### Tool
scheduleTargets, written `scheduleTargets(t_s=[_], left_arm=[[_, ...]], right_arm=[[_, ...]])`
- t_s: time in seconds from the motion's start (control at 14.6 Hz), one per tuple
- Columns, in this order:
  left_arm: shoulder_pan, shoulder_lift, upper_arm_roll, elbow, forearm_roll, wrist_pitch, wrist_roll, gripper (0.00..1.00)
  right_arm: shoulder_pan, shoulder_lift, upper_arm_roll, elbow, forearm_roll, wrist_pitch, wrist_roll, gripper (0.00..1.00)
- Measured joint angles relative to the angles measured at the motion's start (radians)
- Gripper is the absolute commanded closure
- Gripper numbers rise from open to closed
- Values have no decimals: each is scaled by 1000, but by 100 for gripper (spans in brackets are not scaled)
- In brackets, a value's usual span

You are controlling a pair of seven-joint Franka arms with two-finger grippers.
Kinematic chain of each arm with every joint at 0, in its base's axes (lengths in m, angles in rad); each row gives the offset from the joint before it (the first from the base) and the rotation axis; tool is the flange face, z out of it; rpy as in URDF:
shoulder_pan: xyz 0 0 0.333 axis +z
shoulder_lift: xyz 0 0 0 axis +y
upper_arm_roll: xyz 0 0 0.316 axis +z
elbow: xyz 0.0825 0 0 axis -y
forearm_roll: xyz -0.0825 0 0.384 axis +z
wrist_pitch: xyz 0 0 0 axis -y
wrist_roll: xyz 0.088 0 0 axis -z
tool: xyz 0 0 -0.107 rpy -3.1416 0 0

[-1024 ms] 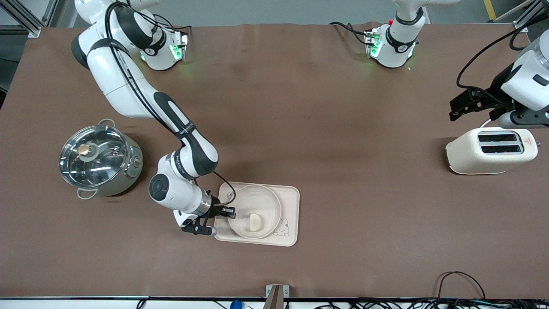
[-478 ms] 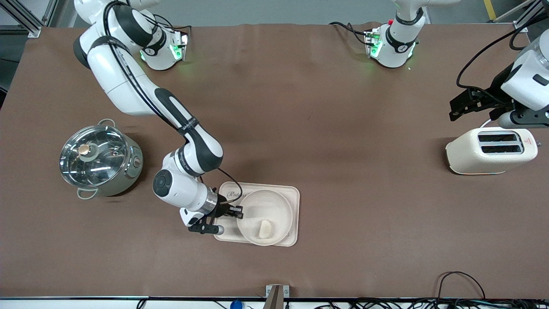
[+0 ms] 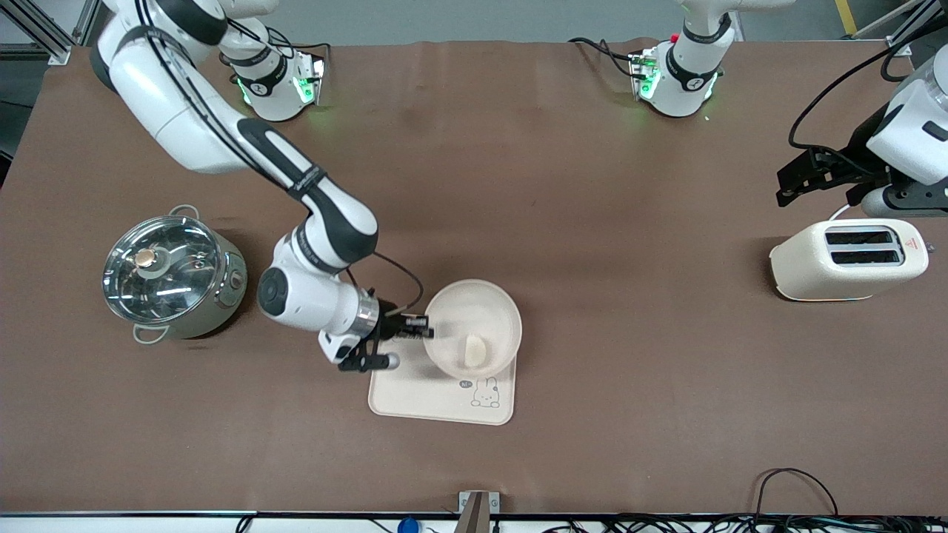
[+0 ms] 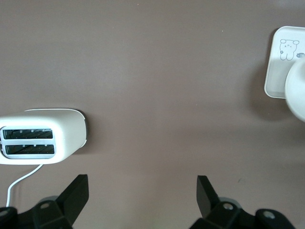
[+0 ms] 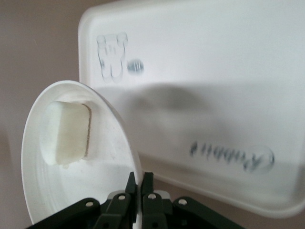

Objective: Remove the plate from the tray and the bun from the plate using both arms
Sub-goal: 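Lift the plate with the bun off the tray with the right gripper, then lower the plate onto the table while the left gripper starts reaching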

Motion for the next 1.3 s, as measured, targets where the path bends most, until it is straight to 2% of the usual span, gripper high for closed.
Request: scheduleTargets(t_s=[0.27,0.48,0.61,0.89,0.96,1.02,1.09,1.3], left_arm=[[0,0,0,0,0,0,0,0],[0,0,0,0,0,0,0,0],[1,0,0,0,0,0,0,0],[4,0,0,0,0,0,0,0],[2,1,0,0,0,0,0,0],[-2,2,0,-1,0,-1,0,0],[-5,6,-2,-5,0,-2,0,0],[-8,47,-33,-16,18,-1,-7,0]], right_arm=[[-99,-182,106,-399,-1,165,-7,100],[-124,-233,124,-591,-1,339,-67,100],[-139,-233,112,-641,-1,390,-117,100],[-154,-200,98,-643,0,488,-131,100],[-153,-182,95,-633,0,506,-129,83],[-151,-165,88,-621,1,515,-128,30],[-148,-152,78,-608,2,520,-122,0],[-139,-133,68,-586,12,530,-101,0]])
